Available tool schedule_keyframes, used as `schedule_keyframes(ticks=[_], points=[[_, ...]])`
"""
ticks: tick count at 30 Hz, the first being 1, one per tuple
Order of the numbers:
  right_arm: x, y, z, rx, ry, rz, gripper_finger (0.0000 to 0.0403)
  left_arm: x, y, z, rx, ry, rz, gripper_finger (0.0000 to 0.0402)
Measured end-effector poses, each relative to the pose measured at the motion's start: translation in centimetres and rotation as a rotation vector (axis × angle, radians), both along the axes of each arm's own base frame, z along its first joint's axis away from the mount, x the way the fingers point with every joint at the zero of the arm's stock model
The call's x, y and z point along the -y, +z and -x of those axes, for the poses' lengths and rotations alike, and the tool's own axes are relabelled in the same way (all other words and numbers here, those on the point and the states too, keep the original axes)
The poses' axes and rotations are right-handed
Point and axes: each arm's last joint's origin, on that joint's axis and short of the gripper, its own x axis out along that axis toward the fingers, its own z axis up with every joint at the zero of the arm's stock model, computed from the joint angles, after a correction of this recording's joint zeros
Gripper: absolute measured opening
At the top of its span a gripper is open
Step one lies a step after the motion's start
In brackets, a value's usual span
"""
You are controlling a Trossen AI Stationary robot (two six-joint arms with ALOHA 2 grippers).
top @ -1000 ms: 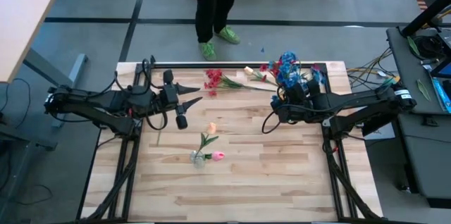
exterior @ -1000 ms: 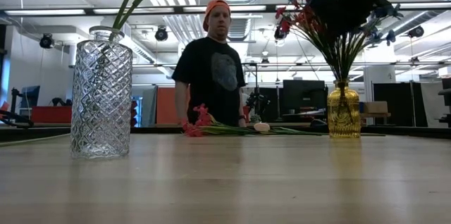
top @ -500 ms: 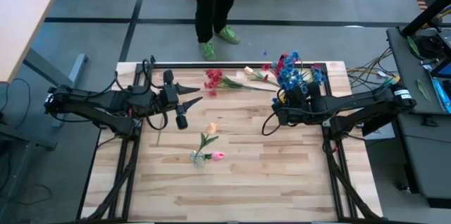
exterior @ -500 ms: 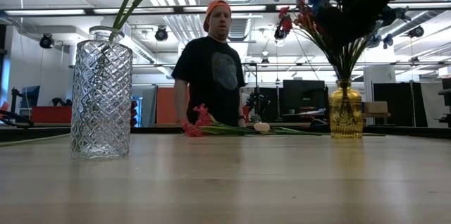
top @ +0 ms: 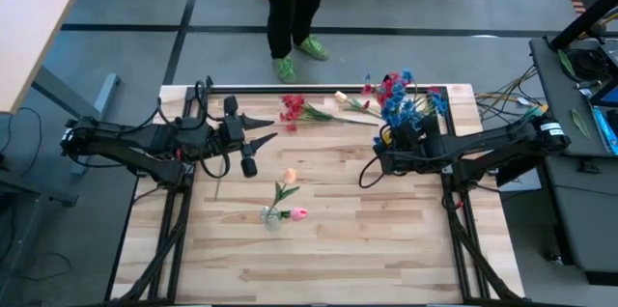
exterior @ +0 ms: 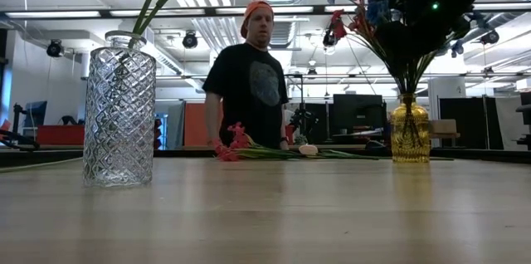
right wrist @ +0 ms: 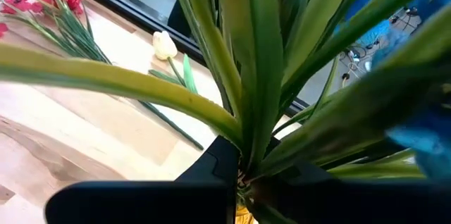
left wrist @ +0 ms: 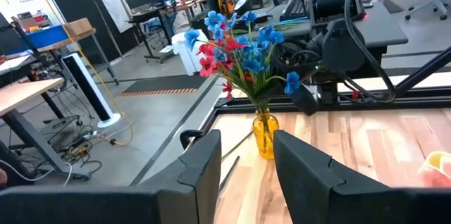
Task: Sort flowers into vase by color
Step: Put the blue flowers into the yellow vase
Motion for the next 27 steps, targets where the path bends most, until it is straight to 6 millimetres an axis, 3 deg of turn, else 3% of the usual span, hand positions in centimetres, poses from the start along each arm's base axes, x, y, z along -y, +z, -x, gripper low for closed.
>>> schedule_keyframes(ticks=[15,27], points=[[0.1,-0.2,0.1,-0.022,-0.003,0.053,0.0019,0.0,0.0,0.0,0.004,0.002,0.012,0.0115],[0.0,0.9,-0.3,-0.023,0.017,0.047,0.0124,0.0,0.0,0.0,0.008,0.003,0.022,0.0115]])
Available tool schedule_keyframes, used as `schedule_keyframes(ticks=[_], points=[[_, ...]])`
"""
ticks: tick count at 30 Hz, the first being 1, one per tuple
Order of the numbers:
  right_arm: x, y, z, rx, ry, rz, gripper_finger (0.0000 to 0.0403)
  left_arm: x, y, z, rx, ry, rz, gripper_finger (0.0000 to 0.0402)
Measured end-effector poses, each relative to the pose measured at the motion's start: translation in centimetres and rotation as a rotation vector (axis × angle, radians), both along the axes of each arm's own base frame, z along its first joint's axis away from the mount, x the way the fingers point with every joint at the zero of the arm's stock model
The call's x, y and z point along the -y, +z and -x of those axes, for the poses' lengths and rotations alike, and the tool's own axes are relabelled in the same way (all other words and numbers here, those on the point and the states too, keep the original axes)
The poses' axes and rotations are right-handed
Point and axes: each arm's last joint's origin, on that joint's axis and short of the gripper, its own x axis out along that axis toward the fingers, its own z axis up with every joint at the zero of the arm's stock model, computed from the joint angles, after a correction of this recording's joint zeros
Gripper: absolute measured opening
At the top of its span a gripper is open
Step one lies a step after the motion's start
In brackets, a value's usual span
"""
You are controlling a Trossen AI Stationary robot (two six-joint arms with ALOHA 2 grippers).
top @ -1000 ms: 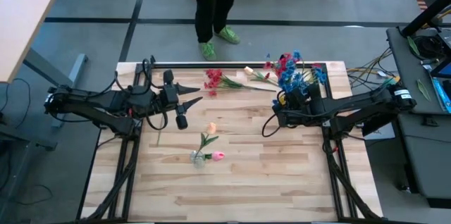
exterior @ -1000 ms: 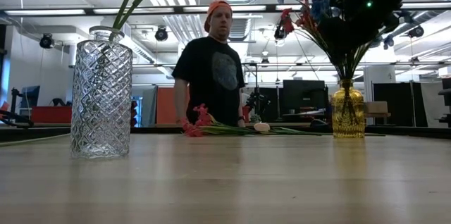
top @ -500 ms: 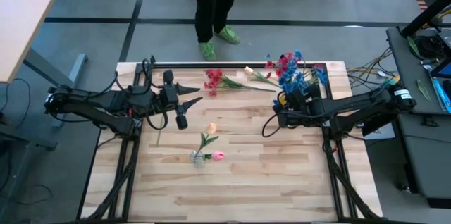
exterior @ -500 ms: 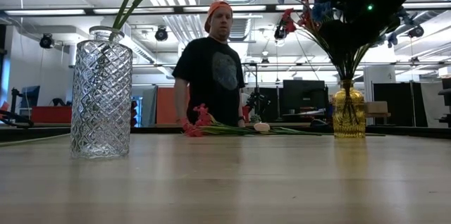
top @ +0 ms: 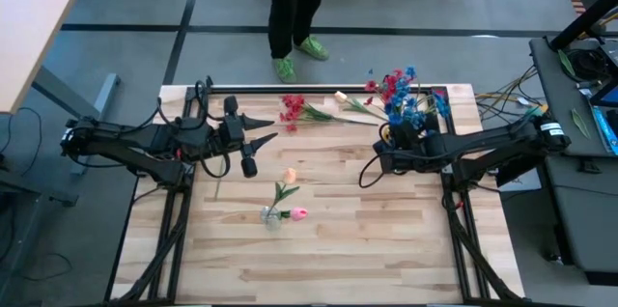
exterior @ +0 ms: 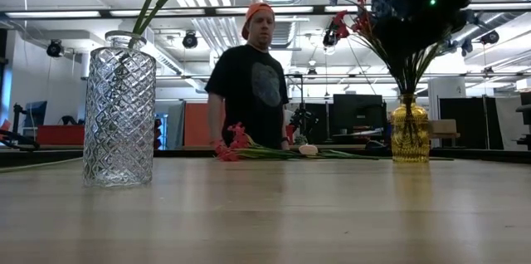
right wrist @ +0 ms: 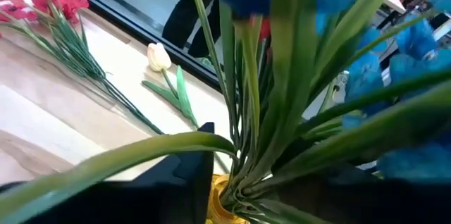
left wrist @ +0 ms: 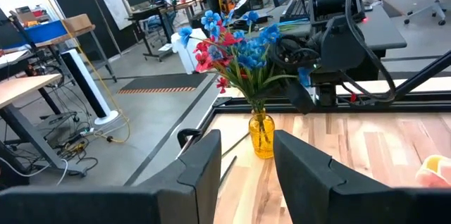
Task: Sort flowers into vase by color
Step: Put the blue flowers into the yellow vase
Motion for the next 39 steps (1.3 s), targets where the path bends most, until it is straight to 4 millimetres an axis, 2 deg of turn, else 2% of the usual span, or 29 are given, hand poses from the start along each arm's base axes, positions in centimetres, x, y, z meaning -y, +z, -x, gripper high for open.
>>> schedule_keyframes(ticks=[6,12,25,30,39], points=[[-0.1,1.0,-0.2,0.003,0.016,-0.028,0.0163,0.0,0.0,0.0,-0.002,0.000,0.000,0.0115],[-0.1,2.7,-0.4,0.004,0.028,-0.051,0.0184,0.0,-0.1,0.0,-0.010,0.000,-0.001,0.0115],[-0.2,9.2,-0.7,0.063,0.080,-0.057,0.0187,0.0,-0.6,0.1,-0.050,0.008,0.031,0.0115],[-0.3,11.7,-0.8,0.114,0.127,-0.094,0.0187,-0.2,-1.1,0.3,-0.067,0.075,0.104,0.0115],[-0.4,14.5,-0.6,0.158,0.181,-0.107,0.0190,-0.4,-2.7,0.9,-0.155,0.176,0.228,0.0115]])
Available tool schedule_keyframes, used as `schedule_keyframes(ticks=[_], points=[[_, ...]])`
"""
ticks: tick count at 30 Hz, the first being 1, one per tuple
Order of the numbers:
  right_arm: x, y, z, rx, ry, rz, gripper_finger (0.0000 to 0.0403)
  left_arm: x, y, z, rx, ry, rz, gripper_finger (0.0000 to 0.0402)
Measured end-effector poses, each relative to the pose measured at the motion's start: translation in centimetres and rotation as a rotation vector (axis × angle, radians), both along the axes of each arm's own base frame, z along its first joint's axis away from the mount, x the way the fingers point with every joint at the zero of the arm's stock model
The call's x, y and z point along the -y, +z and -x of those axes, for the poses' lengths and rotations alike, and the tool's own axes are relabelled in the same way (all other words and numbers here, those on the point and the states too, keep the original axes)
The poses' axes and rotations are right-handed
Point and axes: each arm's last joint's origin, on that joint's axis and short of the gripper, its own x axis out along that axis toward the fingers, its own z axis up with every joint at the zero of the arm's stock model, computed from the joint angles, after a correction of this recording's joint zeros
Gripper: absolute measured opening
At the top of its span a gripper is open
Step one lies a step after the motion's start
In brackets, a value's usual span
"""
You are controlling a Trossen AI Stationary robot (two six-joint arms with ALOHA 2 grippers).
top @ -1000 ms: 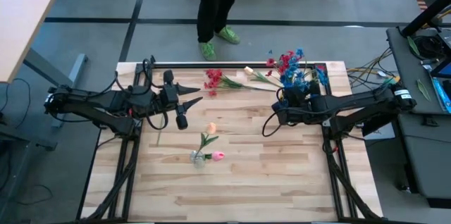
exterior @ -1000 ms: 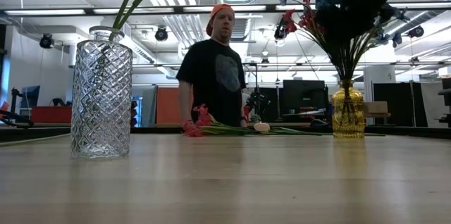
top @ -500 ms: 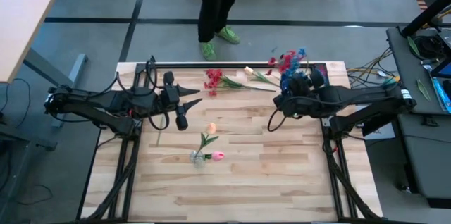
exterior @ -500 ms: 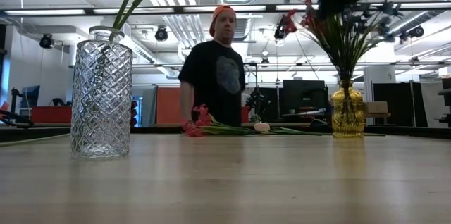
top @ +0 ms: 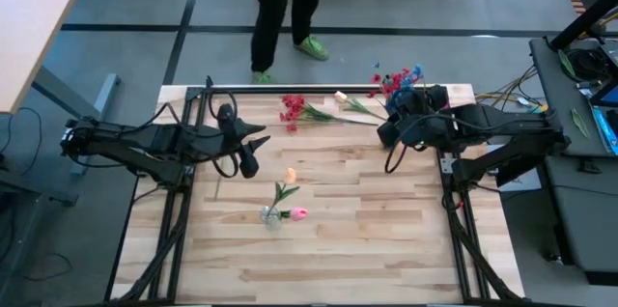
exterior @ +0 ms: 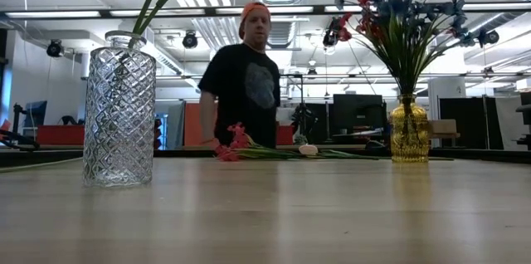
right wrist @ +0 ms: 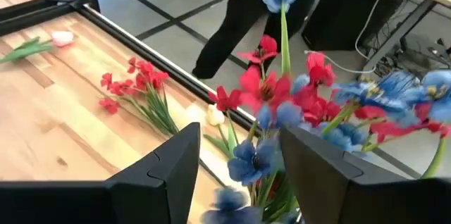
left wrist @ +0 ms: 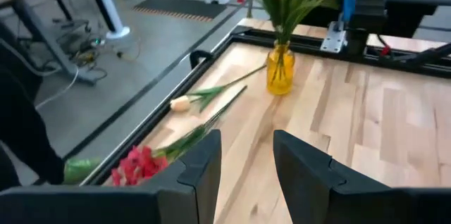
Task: Sort flowers into vase by color
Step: Put the blue flowers into the yellow vase, then put the pink tulip into the transparent vase
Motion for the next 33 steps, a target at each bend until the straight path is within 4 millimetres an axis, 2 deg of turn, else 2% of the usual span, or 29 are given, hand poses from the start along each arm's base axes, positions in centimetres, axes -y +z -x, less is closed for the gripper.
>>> schedule_keyframes(ticks=[8,14,20,24,29,33], points=[[0.0,1.8,0.3,0.029,0.032,0.003,0.0219,-0.4,-1.2,0.8,-0.076,0.087,0.095,0.0140],[0.0,2.6,0.5,0.048,0.045,0.007,0.0238,-1.9,-3.6,1.4,-0.246,0.297,0.192,0.0180],[0.0,2.7,0.4,0.028,0.063,0.016,0.0244,-4.6,-7.7,1.0,-0.442,0.511,0.266,0.0196],[0.0,2.7,0.4,0.018,0.070,0.022,0.0246,-7.2,-10.9,1.1,-0.557,0.637,0.341,0.0197],[0.0,2.8,0.5,0.011,0.091,0.016,0.0247,-10.3,-14.8,2.5,-0.667,0.807,0.405,0.0197],[0.0,3.1,0.5,0.010,0.097,0.022,0.0249,-11.5,-17.1,3.2,-0.692,0.819,0.470,0.0197]])
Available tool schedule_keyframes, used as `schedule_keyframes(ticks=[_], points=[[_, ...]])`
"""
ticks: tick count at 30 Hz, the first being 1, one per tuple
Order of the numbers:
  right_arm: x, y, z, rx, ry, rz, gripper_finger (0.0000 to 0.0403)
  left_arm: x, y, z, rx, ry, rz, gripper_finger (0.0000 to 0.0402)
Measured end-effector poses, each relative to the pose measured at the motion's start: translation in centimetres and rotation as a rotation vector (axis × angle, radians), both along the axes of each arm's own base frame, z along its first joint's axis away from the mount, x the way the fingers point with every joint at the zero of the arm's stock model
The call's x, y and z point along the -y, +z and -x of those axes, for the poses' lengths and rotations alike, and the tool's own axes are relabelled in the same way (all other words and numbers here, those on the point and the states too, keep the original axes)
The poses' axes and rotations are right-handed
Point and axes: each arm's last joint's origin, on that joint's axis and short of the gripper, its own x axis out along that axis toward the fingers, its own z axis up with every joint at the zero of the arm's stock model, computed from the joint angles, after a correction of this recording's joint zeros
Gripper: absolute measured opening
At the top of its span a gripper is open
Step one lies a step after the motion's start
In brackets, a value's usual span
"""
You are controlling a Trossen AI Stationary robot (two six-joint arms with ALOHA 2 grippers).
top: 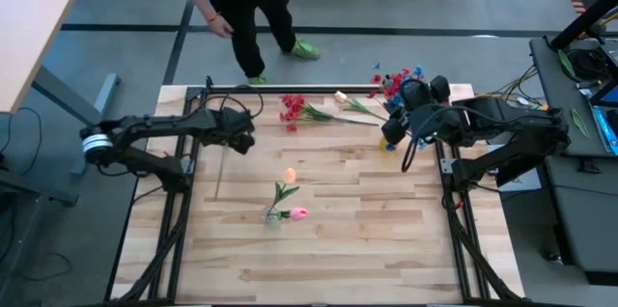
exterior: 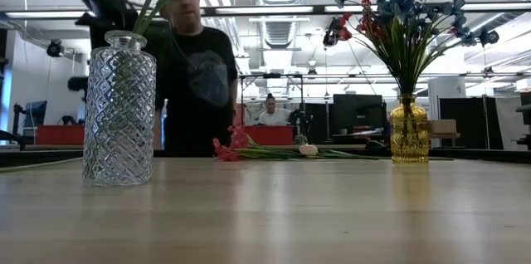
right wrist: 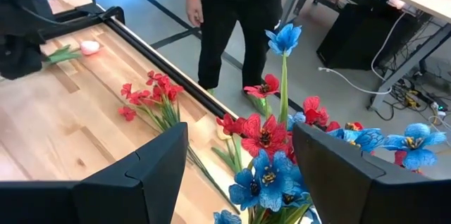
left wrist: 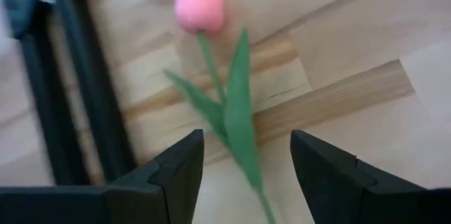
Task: Sort flowers into vase by color
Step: Put the pink tulip into the transparent vase
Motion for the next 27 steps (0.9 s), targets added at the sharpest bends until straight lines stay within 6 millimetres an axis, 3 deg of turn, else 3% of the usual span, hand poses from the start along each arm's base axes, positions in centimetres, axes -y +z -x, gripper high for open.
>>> schedule_keyframes(ticks=[12,27], points=[[0.0,0.1,0.0,0.001,0.001,0.000,0.0247,-1.3,-3.4,0.8,-0.052,0.037,0.041,0.0182],[0.0,0.1,0.0,0.000,0.002,0.002,0.0247,-1.7,-4.6,0.2,-0.083,0.041,0.060,0.0009]])
